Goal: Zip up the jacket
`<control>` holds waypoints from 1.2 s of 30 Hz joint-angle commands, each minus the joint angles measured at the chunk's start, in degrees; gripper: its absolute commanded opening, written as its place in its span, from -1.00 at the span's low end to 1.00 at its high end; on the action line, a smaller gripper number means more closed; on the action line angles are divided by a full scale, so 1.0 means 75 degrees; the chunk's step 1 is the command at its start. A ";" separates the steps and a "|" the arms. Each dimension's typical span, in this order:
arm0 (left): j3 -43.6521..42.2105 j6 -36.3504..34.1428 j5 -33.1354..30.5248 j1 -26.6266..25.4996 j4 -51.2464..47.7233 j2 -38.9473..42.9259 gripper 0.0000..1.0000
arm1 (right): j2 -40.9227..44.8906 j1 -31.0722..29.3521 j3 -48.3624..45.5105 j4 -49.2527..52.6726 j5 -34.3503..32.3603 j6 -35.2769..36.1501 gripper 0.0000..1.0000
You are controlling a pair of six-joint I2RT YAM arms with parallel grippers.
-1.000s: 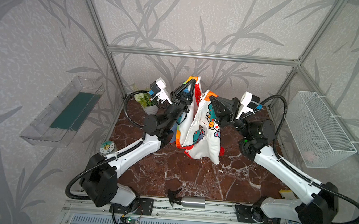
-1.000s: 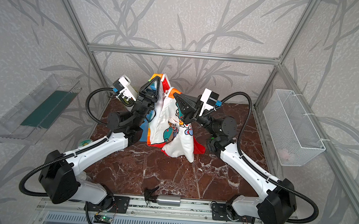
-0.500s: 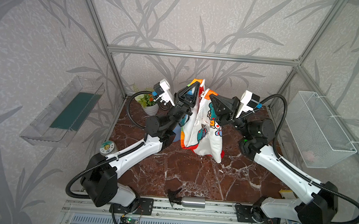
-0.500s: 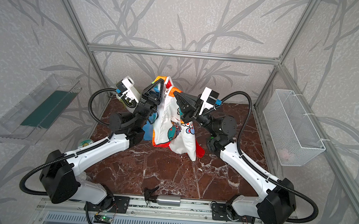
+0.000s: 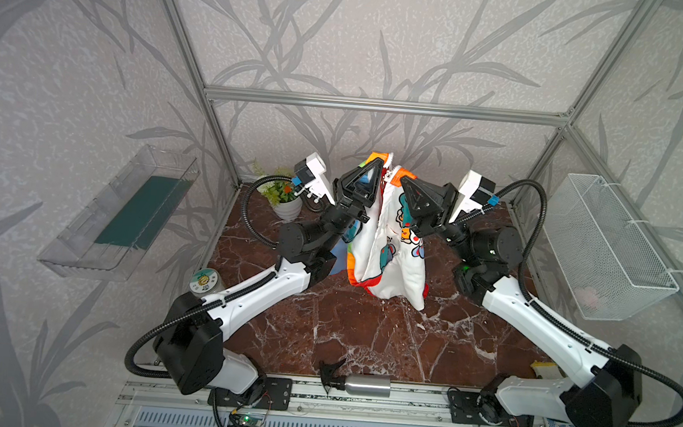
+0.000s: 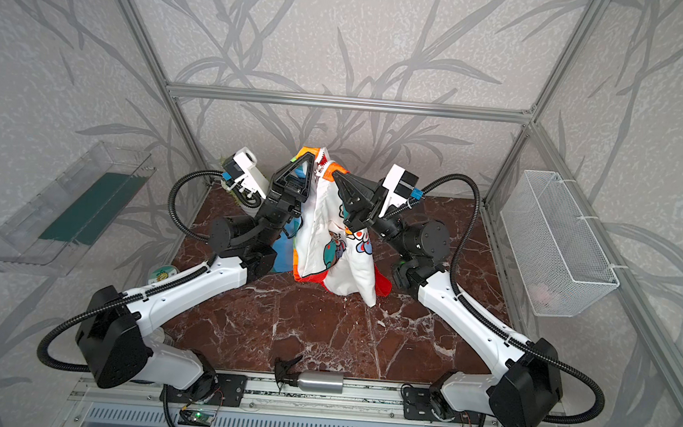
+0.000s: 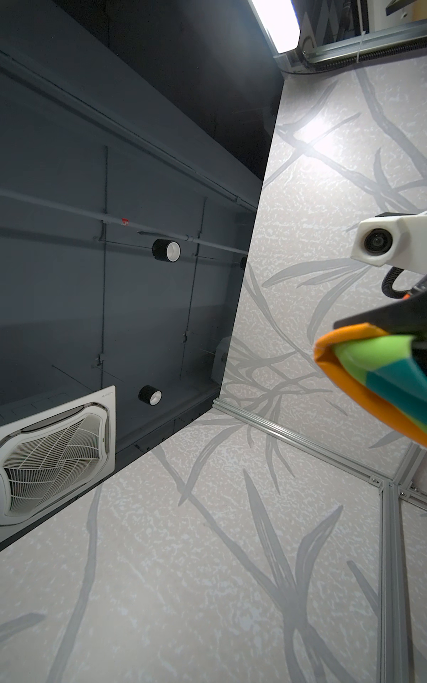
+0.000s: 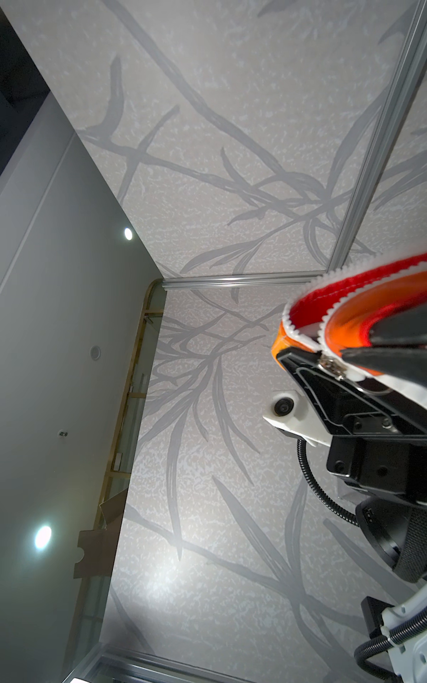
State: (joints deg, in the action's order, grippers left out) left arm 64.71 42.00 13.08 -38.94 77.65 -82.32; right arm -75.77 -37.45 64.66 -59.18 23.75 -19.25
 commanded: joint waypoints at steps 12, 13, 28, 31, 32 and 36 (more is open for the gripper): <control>0.0039 -0.0132 0.0014 -0.0069 0.0469 0.0213 -1.00 | -0.0011 -0.0002 0.0132 -0.0536 -0.0218 -0.0151 -1.00; 0.0033 -0.0150 0.0014 -0.0067 0.0475 0.0227 -1.00 | -0.0011 0.0001 0.0126 -0.0535 -0.0225 -0.0152 -1.00; -0.0048 -0.0092 0.0084 -0.0118 0.0475 0.0208 -1.00 | -0.0034 0.0031 0.0185 -0.0547 -0.0231 -0.0265 -1.00; -0.0102 -0.0104 0.0056 -0.0126 0.0472 0.0216 -1.00 | -0.0046 0.0048 0.0203 -0.0559 -0.0235 -0.0279 -1.00; -0.0117 -0.0114 0.0049 -0.0130 0.0475 0.0216 -1.00 | -0.0046 0.0048 0.0204 -0.0581 -0.0248 -0.0287 -1.00; -0.0172 -0.0104 0.0015 -0.0142 0.0469 0.0230 -1.00 | -0.0055 0.0105 0.0150 -0.0776 -0.0327 -0.0404 -1.00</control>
State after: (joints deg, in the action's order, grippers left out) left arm 63.75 41.95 13.06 -39.51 77.87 -82.26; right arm -76.42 -37.08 64.66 -60.25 22.50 -21.43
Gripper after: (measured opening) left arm 0.051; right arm 0.046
